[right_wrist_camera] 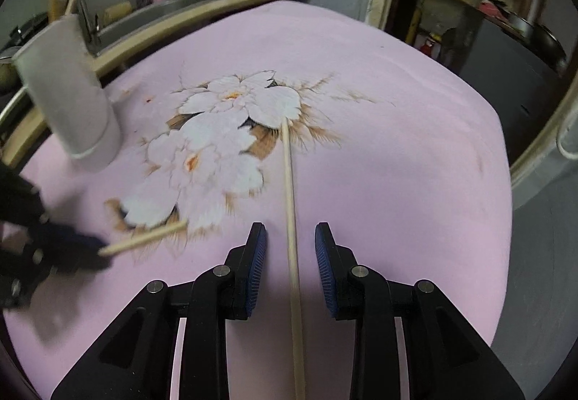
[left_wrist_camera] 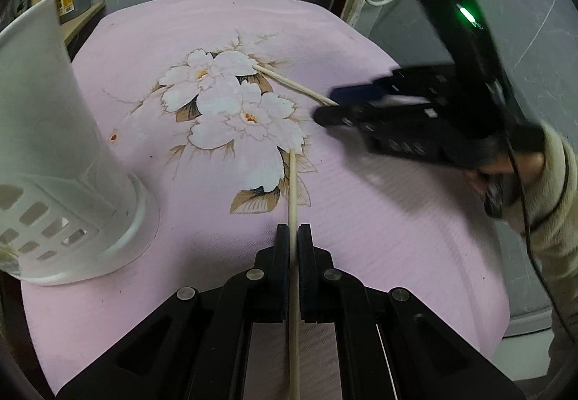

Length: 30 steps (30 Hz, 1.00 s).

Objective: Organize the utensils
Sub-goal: 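Grasp a chopstick with the left tool while the right tool grasps another chopstick, then lift both chopsticks upright and lower them into the white caddy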

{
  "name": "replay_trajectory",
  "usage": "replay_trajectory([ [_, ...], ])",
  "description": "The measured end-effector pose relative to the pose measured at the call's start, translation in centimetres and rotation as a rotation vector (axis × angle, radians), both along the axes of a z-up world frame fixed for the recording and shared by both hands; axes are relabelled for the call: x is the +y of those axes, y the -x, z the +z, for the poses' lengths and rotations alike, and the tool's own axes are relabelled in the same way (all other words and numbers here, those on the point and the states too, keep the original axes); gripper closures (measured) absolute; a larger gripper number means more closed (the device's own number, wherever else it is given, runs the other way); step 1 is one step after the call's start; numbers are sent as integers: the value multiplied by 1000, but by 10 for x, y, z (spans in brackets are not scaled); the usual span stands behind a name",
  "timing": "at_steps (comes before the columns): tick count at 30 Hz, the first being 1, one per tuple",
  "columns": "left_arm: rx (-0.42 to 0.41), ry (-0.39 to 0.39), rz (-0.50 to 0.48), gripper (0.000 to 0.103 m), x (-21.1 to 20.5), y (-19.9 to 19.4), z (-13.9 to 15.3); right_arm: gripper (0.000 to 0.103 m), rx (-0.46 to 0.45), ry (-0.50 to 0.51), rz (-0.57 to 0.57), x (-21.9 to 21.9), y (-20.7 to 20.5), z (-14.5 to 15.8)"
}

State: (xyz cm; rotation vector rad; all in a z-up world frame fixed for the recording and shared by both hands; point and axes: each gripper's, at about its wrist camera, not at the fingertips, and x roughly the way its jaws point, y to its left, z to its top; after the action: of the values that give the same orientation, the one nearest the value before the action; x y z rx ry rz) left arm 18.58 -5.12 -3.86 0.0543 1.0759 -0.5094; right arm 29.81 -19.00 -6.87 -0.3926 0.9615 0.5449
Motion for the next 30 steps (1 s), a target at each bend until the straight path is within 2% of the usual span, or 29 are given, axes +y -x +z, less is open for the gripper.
replay_trajectory([
  [2, 5, -17, -10, 100, -20, -11, -1, 77, 20, 6, 7, 5, -10, 1],
  [4, 10, -31, -24, 100, -23, -11, -1, 79, 39, 0, 7, 8, -17, 0],
  [5, 14, -41, -34, 100, -24, -11, -1, 81, 44, -6, 5, 7, -18, 1],
  [7, 25, -50, -41, 100, -27, -9, -1, 95, 63, -30, -6, 3, -20, 2],
  [10, 40, -44, -45, 100, -26, -12, -2, 99, 78, -54, -31, 0, -17, 2],
  [13, 32, -26, -34, 101, -25, -14, -2, 100, 71, -77, -50, -7, -7, 4],
  [15, 22, 12, -21, 101, -21, -10, -1, 100, 57, -128, -66, -14, 2, 8],
  [19, -11, 101, -17, 101, -14, 2, 3, 100, -45, -263, -110, -34, 33, 25],
  [21, -78, 155, -18, 101, -11, 14, 12, 100, -112, -327, -127, -40, 52, 35],
  [25, -263, 231, 5, 101, -2, 36, 32, 100, -326, -421, -148, -48, 97, 59],
  [30, -499, 278, 82, 101, 9, 56, 64, 100, -549, -510, -142, -41, 133, 85],
])
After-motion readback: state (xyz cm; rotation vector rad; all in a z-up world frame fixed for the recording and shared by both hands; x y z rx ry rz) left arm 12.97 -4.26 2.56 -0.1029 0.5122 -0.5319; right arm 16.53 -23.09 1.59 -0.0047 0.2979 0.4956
